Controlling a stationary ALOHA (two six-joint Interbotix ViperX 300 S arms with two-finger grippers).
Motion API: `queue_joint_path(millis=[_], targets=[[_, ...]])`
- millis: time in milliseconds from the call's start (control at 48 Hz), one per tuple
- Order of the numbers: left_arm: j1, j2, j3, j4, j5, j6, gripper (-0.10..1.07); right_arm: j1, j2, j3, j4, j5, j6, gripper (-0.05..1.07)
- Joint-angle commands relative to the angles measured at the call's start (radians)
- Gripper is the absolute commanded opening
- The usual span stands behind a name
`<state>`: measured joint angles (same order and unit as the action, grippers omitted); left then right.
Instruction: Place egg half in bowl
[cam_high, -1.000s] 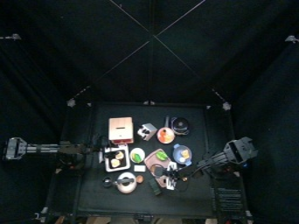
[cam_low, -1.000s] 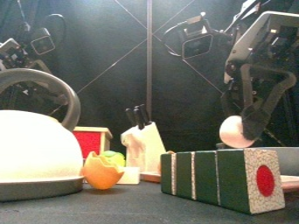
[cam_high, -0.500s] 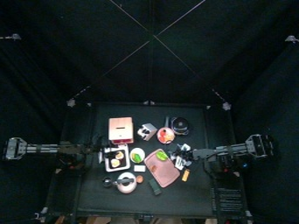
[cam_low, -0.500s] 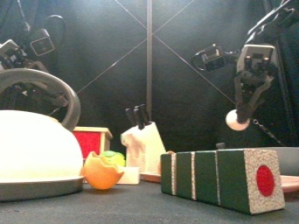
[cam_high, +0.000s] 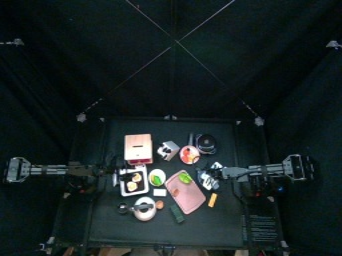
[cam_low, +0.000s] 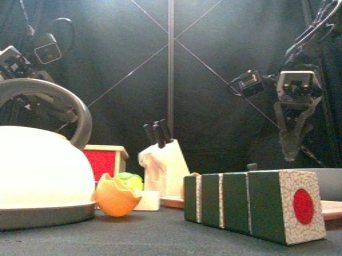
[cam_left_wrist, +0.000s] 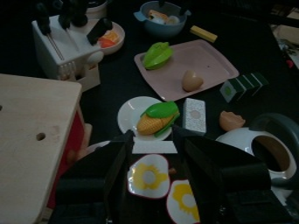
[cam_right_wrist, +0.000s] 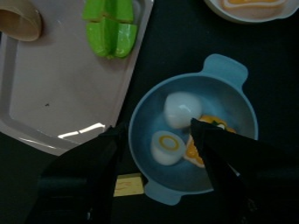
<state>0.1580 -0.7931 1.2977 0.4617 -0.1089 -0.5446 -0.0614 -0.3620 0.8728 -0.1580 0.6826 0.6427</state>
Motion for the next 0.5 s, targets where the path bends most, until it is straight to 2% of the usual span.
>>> queue_joint_path(millis=[0,479], targets=[[0.003,0.002,-0.012,0.0,-0.005,0.0,0.8,-0.002,-0.018,-0.005,0.005,-0.002,-0.002,0.92],[0.003,0.002,-0.012,0.0,-0.005,-0.002,0.8,-0.002,-0.017,-0.017,0.038,0.017,-0.005,0.92]])
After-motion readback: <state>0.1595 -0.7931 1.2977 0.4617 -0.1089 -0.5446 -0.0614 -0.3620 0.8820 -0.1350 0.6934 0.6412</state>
